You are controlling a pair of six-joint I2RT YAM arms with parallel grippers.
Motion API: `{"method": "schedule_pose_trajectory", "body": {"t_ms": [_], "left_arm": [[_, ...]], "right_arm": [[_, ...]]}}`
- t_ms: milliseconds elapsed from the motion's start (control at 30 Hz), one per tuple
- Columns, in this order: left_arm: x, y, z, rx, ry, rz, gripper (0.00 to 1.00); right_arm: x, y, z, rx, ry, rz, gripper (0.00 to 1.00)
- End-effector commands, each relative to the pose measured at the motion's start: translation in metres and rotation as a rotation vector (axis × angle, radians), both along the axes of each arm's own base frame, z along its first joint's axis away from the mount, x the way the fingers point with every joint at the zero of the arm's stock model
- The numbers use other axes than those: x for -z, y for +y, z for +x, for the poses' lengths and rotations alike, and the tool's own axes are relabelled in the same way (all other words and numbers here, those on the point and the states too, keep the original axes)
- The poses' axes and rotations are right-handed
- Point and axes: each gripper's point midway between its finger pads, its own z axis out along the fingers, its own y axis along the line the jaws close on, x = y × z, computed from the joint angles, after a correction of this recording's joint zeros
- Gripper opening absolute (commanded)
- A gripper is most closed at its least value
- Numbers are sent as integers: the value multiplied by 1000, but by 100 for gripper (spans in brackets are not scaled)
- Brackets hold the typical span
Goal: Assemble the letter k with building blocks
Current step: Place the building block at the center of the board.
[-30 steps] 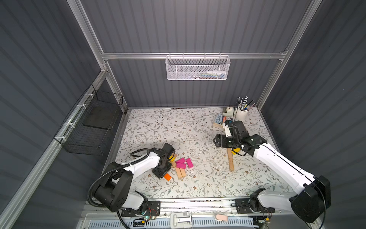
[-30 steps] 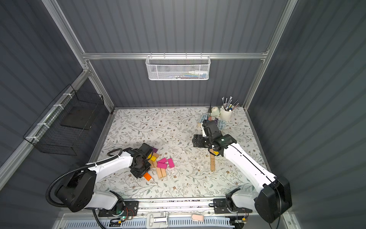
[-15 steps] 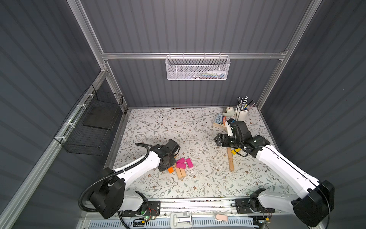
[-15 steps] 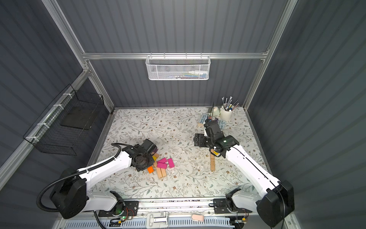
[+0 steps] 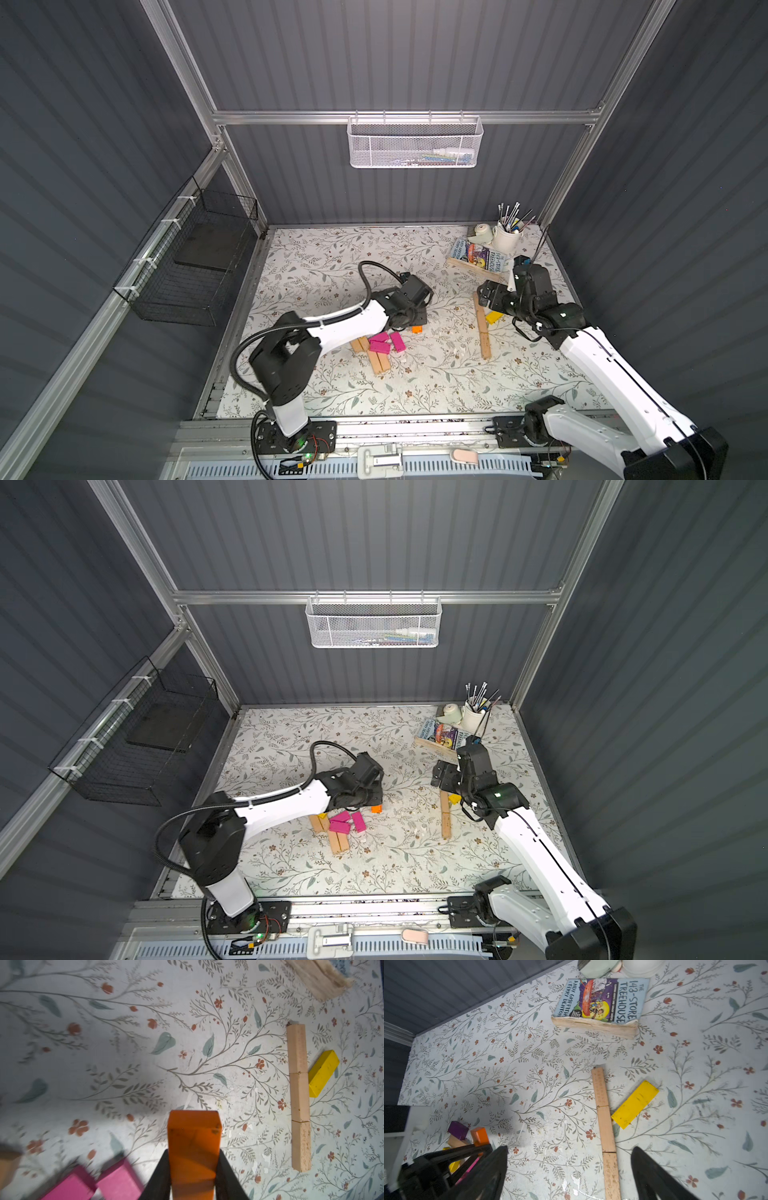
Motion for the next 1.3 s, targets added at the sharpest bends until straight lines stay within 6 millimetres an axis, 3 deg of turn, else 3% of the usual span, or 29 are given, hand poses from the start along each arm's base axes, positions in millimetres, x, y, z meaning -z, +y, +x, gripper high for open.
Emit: {"method": "schedule_pose_trajectory", "body": {"t_ms": [0, 100, 367, 533, 733, 900, 1033, 1167, 1267], "left_arm": [[9, -27, 13, 29, -3, -12, 19], [25, -33, 22, 3, 11, 6, 20], [45, -46, 38, -61, 46, 50, 33], [47, -48, 40, -67, 48, 47, 48], [43, -47, 41, -74, 41, 42, 50], [21, -46, 42, -65, -5, 17, 50], [-26, -36, 42, -11, -138, -64, 50], [-71, -11, 26, 110, -272, -90, 53], [-100, 10, 5, 213, -368, -91, 55]], "right_arm": [[14, -8, -8, 16, 47, 2, 93], [19, -9, -11, 13, 64, 6, 93], [22, -9, -11, 6, 77, 6, 93], [22, -8, -11, 2, 79, 9, 93], [20, -7, -10, -1, 74, 16, 93], [18, -7, -9, 0, 72, 21, 93], [17, 5, -7, -62, 87, 46, 91], [17, 29, -2, -180, 131, 90, 83], [31, 46, 4, -238, 209, 72, 81]]}}
